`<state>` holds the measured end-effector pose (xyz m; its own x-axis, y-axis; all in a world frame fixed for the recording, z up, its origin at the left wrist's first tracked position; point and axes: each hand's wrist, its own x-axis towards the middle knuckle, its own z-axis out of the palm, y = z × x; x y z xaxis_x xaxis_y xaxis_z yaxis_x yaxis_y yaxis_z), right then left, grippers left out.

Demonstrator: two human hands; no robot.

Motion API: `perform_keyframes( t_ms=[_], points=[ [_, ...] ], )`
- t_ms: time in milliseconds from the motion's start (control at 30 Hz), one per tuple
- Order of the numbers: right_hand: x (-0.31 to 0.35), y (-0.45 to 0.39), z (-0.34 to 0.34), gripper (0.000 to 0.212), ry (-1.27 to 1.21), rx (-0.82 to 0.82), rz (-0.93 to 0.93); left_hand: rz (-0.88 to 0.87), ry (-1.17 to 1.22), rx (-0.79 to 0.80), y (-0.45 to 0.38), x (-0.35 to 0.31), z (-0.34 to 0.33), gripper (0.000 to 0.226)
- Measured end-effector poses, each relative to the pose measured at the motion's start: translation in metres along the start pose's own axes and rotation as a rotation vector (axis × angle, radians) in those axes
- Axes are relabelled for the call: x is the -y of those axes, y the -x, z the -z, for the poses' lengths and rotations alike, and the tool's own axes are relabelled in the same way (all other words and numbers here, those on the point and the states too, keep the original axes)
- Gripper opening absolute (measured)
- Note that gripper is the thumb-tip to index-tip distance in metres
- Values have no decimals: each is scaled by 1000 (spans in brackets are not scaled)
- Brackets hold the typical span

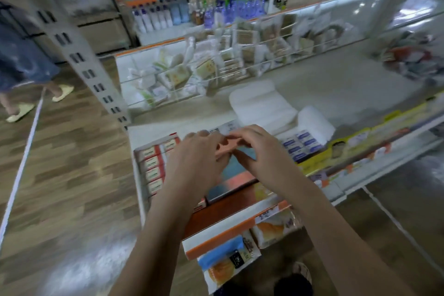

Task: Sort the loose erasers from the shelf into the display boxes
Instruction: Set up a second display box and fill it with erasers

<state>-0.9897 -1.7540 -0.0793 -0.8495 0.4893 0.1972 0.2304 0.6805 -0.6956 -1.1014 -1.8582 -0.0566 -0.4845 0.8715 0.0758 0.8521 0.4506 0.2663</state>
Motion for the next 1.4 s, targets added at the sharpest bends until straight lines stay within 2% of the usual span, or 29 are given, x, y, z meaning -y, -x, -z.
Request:
perform_keyframes(
  t_ms=[167,333,533,700,900,1033,1167,1400],
  points=[
    [-53,17,86,33,208,-173,-82,-200,-48,-52,-60,-90,-24,39],
    [-139,52,184,38,412,-243,-203,-329,-92,-109,-120,-205,-59,46],
    [-249,81,294,46,564,-217,-362,-391,-77,-118,-194,-341,-115,51],
    [-323,89,355,46,578,-178,-470,-429,-62,-25,-243,-418,-155,65],
    [-402,70,408,45,462,-163,-573,-450,-39,31,-314,-472,-190,65],
    [-450,40,440,45,487,-150,-581,-440,-71,59,-367,-500,-210,55],
    [-489,2,464,37,487,-115,-542,-404,-79,94,-404,-522,-229,50],
    [-540,-32,482,37,374,17,-483,-278,-93,88,-428,-537,-251,39]
  ],
)
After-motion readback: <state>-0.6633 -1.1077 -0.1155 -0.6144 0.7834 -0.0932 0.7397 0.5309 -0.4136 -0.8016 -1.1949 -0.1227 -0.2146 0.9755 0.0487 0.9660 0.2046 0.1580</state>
